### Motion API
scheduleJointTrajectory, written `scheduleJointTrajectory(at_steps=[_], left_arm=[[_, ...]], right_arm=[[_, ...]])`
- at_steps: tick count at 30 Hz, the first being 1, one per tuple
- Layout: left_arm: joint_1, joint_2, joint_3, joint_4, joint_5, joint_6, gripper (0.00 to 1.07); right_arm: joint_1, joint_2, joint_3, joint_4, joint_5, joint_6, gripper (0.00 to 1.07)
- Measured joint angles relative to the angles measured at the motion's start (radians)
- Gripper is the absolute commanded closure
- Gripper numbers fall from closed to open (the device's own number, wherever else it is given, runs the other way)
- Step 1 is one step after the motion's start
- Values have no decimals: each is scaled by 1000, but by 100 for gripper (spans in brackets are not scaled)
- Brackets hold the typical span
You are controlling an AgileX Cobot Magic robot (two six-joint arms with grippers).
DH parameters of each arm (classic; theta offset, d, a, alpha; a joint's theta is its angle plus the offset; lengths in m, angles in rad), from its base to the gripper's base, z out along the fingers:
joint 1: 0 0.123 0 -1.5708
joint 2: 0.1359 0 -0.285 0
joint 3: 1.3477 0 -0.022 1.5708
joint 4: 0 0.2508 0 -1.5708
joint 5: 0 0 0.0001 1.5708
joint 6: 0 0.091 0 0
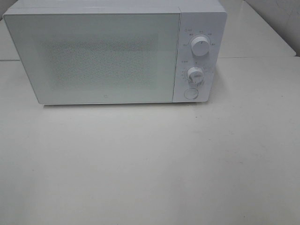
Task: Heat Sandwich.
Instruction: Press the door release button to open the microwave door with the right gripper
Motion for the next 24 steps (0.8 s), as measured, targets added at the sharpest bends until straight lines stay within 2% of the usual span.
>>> scheduleJointTrajectory(at_steps=[14,24], left_arm=[[0,0,0,0,0,0,9],[0,0,0,0,0,0,9]], right_arm=[[0,46,-18,-1,-43,0,32],[0,246,-20,15,-213,0,32]])
